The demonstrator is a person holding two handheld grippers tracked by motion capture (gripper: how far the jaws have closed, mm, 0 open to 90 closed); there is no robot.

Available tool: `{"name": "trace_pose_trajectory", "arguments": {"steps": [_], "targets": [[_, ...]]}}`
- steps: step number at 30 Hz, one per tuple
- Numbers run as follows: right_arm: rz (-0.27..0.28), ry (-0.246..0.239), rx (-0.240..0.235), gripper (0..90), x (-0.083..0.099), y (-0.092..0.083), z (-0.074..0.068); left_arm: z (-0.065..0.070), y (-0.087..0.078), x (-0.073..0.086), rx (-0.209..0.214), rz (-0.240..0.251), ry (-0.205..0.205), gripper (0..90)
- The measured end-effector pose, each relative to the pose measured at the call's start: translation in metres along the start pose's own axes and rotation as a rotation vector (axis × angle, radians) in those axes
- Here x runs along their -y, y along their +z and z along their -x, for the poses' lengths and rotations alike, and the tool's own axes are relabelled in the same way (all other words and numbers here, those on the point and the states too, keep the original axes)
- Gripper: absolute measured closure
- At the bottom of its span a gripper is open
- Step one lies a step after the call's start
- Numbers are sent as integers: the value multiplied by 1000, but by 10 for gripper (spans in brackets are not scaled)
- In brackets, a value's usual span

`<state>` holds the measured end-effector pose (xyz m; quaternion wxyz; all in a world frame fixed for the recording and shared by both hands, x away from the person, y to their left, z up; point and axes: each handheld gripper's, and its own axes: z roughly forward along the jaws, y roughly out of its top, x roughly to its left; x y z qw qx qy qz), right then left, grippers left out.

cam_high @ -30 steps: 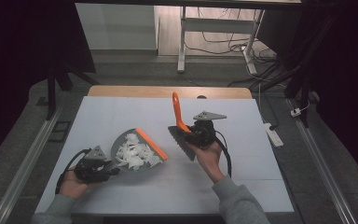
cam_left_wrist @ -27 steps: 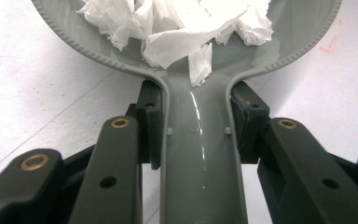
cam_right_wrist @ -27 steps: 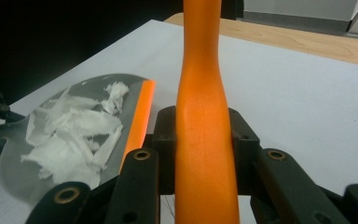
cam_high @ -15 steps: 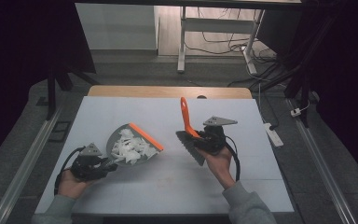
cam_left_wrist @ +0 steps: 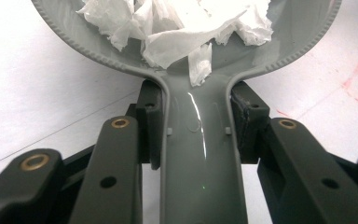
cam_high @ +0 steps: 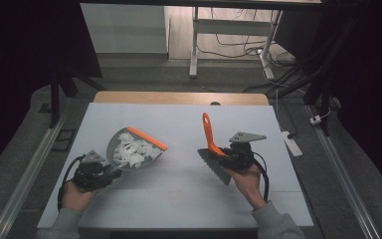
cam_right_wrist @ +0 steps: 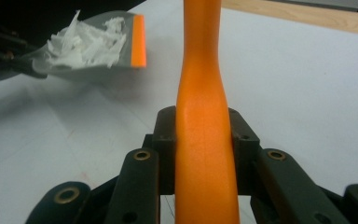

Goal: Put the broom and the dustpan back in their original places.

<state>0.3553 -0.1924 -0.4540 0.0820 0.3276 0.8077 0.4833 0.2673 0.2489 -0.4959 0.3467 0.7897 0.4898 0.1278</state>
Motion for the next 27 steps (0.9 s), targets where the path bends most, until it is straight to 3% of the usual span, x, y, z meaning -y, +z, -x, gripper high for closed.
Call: {"name": "trace_pose_trajectory", "arguments": {"steps": [11, 19, 27], "targets": [[-17, 6, -28, 703, 12, -15, 5, -3, -1, 3, -67, 11, -63, 619], [-60, 6, -52, 703, 23, -25, 10, -3, 5, 5, -118, 6, -116, 619], [-94, 53, -94, 703, 30, -30, 18, -1, 16, 6, -182, -2, -174, 619]]}}
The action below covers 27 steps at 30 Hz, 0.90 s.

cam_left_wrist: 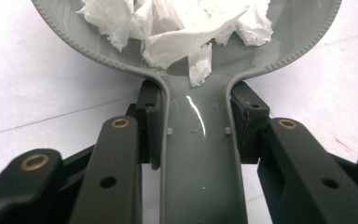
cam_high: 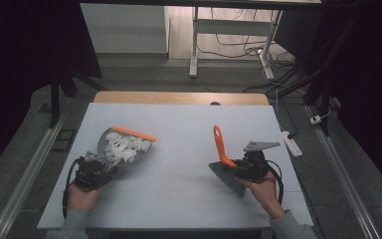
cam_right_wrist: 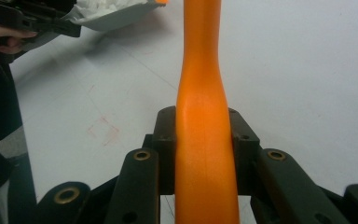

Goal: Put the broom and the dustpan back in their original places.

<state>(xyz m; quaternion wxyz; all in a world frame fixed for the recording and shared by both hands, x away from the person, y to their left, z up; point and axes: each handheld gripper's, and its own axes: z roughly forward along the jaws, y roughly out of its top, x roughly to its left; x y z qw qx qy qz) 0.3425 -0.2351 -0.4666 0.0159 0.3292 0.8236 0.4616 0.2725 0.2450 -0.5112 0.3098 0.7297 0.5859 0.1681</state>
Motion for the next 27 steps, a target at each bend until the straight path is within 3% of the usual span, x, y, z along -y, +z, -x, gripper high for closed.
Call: {"name": "trace_pose_trajectory", "arguments": {"steps": [5, 12, 19, 27], "targets": [[-17, 19, -10, 703, 3, -1, 2, -2, 7, 2, -34, -4, -39, 618], [-48, 27, -20, 703, 7, -2, 3, -2, 9, 3, -41, 18, -98, 619], [-89, 62, -14, 702, 10, 1, 9, 1, 17, 0, -64, 14, -124, 618], [-117, 85, 36, 702, 13, 7, 21, 1, 25, -1, -73, -9, -149, 617]]}}
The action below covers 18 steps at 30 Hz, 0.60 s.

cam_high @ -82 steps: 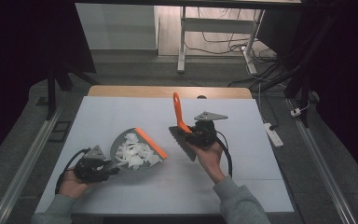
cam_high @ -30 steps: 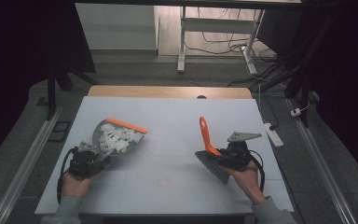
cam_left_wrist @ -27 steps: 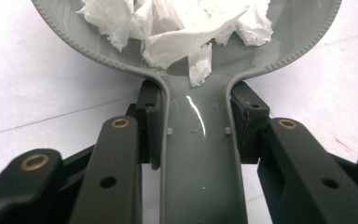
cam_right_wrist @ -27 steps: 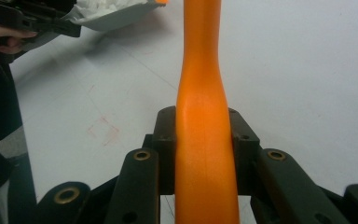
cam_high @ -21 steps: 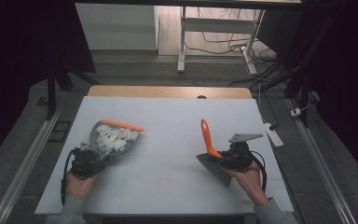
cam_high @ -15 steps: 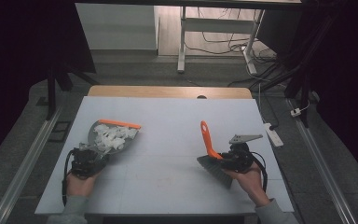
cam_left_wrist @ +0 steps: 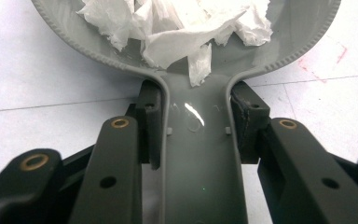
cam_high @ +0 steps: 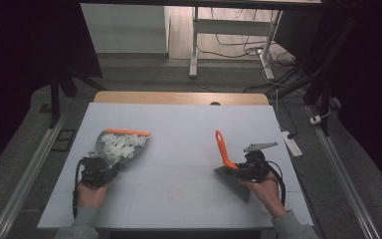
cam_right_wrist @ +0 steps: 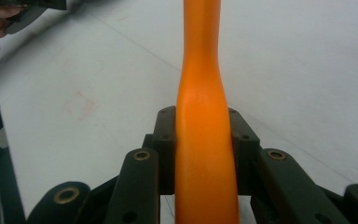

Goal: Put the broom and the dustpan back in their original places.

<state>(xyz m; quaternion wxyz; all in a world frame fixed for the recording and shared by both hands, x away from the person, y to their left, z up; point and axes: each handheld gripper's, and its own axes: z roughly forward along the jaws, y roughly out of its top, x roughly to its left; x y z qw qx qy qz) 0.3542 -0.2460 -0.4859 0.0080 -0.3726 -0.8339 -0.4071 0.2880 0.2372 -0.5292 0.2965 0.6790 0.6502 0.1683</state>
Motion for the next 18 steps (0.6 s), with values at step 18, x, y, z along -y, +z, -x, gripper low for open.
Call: {"name": "trace_pose_trajectory", "arguments": {"steps": [18], "targets": [[-15, 87, 63, 662, 2, 5, 36, 1, 6, 0, 6, -18, -10, 608]]}}
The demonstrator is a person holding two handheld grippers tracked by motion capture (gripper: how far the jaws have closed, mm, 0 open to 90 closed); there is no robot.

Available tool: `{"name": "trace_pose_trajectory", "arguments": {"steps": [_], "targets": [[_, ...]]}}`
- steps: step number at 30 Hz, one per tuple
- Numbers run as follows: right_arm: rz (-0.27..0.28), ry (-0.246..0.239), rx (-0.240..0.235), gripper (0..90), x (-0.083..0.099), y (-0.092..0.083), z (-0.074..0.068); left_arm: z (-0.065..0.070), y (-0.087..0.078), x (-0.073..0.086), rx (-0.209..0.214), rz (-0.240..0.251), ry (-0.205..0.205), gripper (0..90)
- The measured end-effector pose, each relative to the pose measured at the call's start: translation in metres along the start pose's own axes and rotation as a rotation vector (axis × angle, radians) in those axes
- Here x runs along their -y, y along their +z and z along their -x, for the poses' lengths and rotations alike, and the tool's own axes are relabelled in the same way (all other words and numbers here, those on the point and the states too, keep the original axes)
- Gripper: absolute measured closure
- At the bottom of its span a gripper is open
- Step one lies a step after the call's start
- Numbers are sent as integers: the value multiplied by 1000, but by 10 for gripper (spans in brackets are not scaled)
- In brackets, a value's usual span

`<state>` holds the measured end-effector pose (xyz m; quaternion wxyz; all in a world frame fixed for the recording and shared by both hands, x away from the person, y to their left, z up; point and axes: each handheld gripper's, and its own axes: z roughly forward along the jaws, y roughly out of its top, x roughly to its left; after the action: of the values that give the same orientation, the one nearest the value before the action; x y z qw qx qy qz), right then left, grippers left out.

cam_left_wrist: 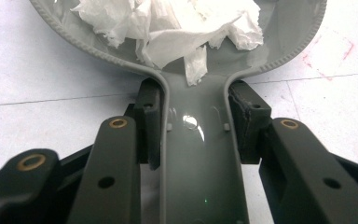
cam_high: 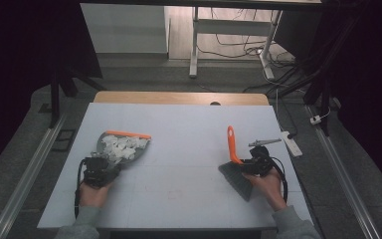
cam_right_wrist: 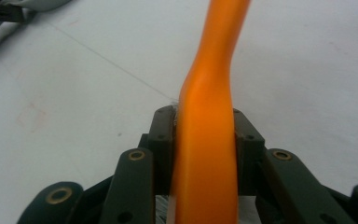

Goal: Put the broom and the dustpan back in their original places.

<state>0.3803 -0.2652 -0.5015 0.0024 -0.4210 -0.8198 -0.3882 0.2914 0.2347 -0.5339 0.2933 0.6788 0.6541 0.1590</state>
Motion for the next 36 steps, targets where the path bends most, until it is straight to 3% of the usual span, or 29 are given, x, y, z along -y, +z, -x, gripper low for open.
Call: {"name": "trace_pose_trajectory", "arguments": {"steps": [10, 14, 16, 18, 22, 27, 36], "targets": [[-29, -12, 60, 554, -3, 4, 9, 0, -1, 0, 13, 6, 2, 517], [-50, -32, 117, 499, -2, 6, 11, 0, -2, 0, 6, 22, 5, 438], [-50, -14, 112, 487, -2, 6, 14, 0, -3, 1, 2, 26, 14, 394], [-46, -36, 154, 471, -2, 6, 13, 1, -4, 0, 3, 34, 22, 350], [-6, -57, 188, 465, -3, 0, 11, 2, -6, 1, -4, 45, 42, 271], [14, -65, 192, 446, -1, -3, 10, 0, -8, 0, 4, 44, 44, 221], [105, -147, 191, 457, 1, -16, -4, 0, -21, 3, 6, 65, 56, 151]]}}
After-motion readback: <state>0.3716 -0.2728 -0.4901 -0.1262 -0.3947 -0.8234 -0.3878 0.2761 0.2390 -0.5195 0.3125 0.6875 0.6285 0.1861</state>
